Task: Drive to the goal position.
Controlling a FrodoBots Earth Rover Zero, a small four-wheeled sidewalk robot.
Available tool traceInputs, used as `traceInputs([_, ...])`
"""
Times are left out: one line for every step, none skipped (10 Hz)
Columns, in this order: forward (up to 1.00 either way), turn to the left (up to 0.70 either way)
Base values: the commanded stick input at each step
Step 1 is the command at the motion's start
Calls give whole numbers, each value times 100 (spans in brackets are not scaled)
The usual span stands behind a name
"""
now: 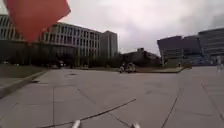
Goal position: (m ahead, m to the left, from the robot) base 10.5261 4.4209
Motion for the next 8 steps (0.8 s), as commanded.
traceInputs([56, 0])
traceInputs([83, 0])
traceInputs([84, 0])
traceInputs([85, 0])
traceInputs([85, 0])
traceInputs([85, 0])
traceInputs([85, 0])
traceInputs([85, 0])
